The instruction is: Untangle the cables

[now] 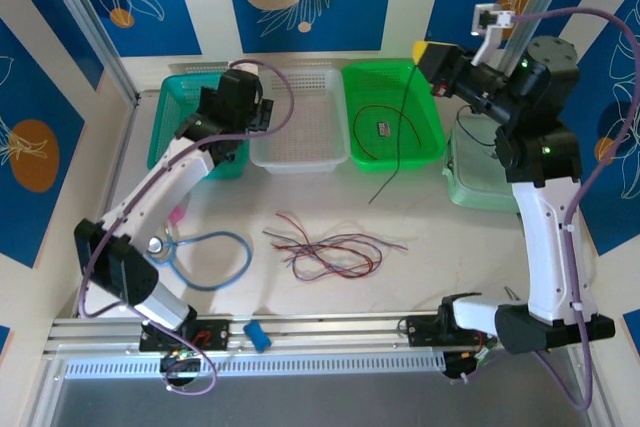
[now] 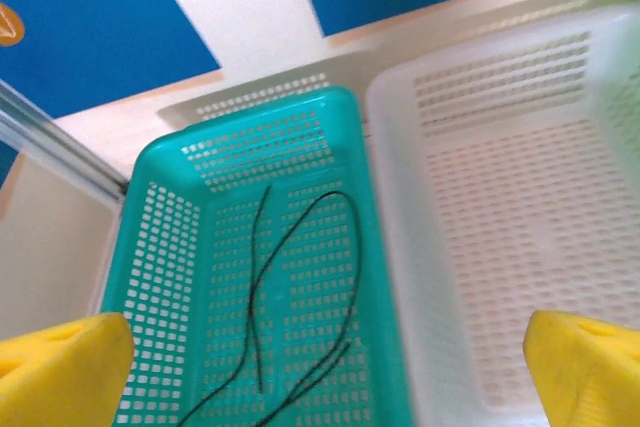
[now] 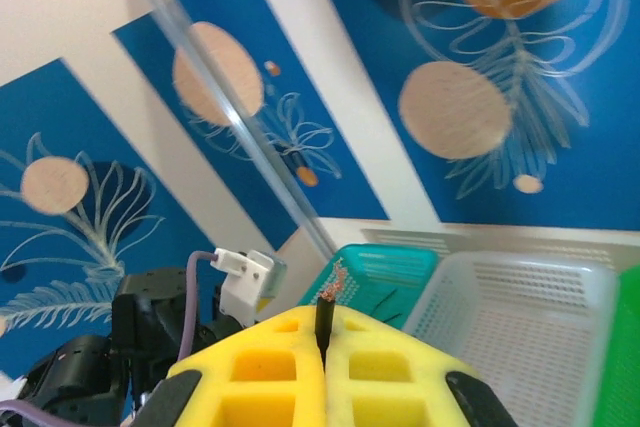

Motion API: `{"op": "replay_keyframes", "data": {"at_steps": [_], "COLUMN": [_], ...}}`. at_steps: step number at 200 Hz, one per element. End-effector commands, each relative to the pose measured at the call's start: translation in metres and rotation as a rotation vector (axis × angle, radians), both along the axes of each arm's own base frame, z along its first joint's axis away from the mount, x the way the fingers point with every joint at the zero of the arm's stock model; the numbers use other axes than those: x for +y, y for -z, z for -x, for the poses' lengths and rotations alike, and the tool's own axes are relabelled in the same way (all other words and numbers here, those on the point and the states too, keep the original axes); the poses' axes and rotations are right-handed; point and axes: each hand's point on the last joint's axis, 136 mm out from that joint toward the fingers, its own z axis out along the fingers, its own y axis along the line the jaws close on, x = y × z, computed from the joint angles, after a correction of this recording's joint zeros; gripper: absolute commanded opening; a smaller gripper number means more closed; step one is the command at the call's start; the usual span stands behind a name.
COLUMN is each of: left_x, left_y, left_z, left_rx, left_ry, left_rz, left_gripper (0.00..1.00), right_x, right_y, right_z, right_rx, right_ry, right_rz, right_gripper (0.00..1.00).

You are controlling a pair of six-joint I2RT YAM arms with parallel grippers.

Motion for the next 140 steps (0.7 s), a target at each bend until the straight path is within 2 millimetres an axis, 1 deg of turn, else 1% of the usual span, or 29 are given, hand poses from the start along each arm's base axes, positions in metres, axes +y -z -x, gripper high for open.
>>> {"op": "replay_keyframes", "data": {"at_steps": [1,13,29,50,71,95,102,104,108,119,129,136,140], "left_x": [0.006,0.004,0.011,0.018,0.021,0.020,0.018,0.018,0.016,0.010,0.004,0.003,0.003], "left_y": [-0.010,-0.013,-0.015,-0.010,0.004,0.024,0.027,0.028,0.031,0.035,0.039,0.043,0.046], "left_z": [0.028,0.043,0.063,0.090,0.115,0.133,0.137,0.138,0.142,0.151,0.157,0.162,0.163], "left_rx": [-0.021,-0.031,-0.039,-0.036,-0.021,-0.010,-0.011,-0.014,-0.018,-0.045,-0.060,-0.061,-0.057], "left_ry": [-0.024,-0.016,-0.030,-0.035,-0.045,-0.046,-0.043,-0.045,-0.043,-0.025,0.002,0.009,0.012], "left_rz": [0.070,0.092,0.092,0.129,0.177,0.228,0.245,0.250,0.260,0.288,0.308,0.314,0.314], "left_gripper": [0.99,0.99,0.99,0.99,0.99,0.99,0.99,0.99,0.99,0.99,0.99,0.99,0.99], "right_x": [0.017,0.029,0.045,0.064,0.088,0.123,0.135,0.137,0.143,0.157,0.170,0.177,0.183], "right_y": [-0.017,-0.021,-0.023,-0.026,-0.027,-0.029,-0.028,-0.031,-0.029,-0.033,-0.030,-0.036,-0.035], "right_z": [0.001,-0.002,-0.010,-0.020,-0.034,-0.050,-0.055,-0.055,-0.060,-0.070,-0.084,-0.087,-0.092], "right_rx": [-0.069,-0.085,-0.093,-0.106,-0.113,-0.122,-0.123,-0.130,-0.127,-0.135,-0.131,-0.147,-0.148], "right_ry": [-0.005,-0.022,-0.038,-0.058,-0.085,-0.134,-0.148,-0.152,-0.158,-0.175,-0.189,-0.204,-0.216], "right_rz": [0.022,0.027,0.035,0.034,0.024,0.019,0.021,0.018,0.019,0.002,-0.010,-0.027,-0.032], "right_gripper": [0.00,0.00,0.00,0.00,0.00,0.00,0.00,0.00,0.00,0.00,0.00,0.00,0.00]}}
